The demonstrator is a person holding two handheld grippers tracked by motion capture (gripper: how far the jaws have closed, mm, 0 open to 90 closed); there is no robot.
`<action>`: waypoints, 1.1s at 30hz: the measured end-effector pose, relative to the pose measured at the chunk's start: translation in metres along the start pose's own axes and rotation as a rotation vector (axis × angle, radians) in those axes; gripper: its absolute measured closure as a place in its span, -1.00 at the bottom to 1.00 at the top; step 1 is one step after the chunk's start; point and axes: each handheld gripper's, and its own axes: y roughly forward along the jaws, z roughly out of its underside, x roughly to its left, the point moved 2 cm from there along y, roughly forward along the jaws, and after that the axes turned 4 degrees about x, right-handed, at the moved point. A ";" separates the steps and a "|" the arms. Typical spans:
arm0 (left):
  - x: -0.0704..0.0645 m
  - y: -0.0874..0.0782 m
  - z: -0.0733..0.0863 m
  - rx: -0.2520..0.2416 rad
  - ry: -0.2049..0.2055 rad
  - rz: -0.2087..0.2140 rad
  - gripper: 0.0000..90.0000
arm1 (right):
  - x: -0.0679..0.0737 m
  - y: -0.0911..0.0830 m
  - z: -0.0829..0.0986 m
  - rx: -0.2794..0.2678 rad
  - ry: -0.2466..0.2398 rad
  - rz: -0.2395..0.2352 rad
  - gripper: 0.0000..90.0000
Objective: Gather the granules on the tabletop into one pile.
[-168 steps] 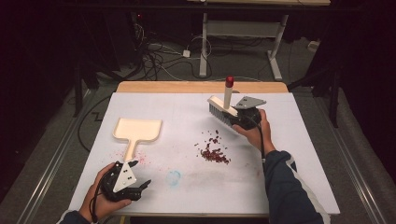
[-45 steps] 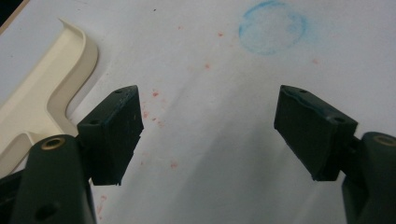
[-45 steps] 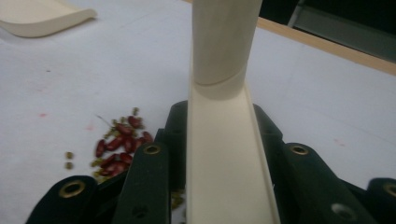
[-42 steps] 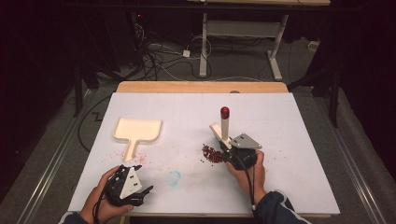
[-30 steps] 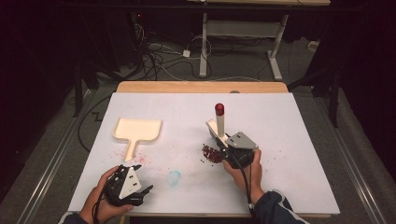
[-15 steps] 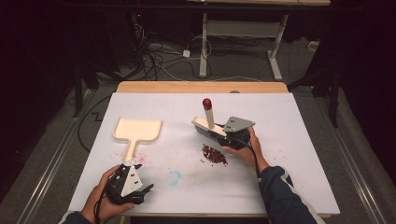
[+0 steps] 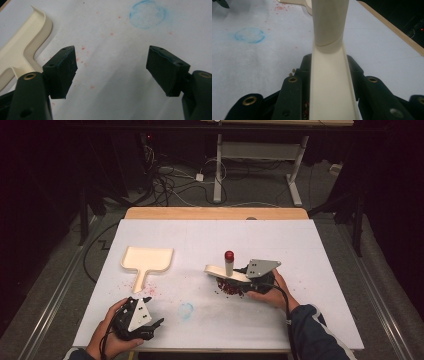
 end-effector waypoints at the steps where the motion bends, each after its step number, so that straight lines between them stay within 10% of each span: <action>1: 0.000 0.000 0.000 -0.004 -0.002 0.001 -0.47 | 0.000 -0.002 0.001 0.000 0.005 0.002 0.48; 15: 0.000 0.001 -0.001 -0.006 0.009 0.001 -0.47 | -0.003 -0.028 -0.015 -0.104 0.056 0.098 0.49; 20: -0.001 -0.001 -0.001 -0.004 0.018 -0.004 -0.47 | 0.015 -0.043 -0.026 -0.174 0.103 -0.017 0.49; 27: -0.001 -0.002 -0.001 -0.012 0.023 0.000 -0.47 | 0.043 -0.029 -0.019 -0.087 0.190 -0.168 0.49; 33: -0.001 -0.001 -0.001 -0.007 0.026 0.007 -0.47 | 0.042 -0.013 -0.010 -0.018 0.222 -0.125 0.49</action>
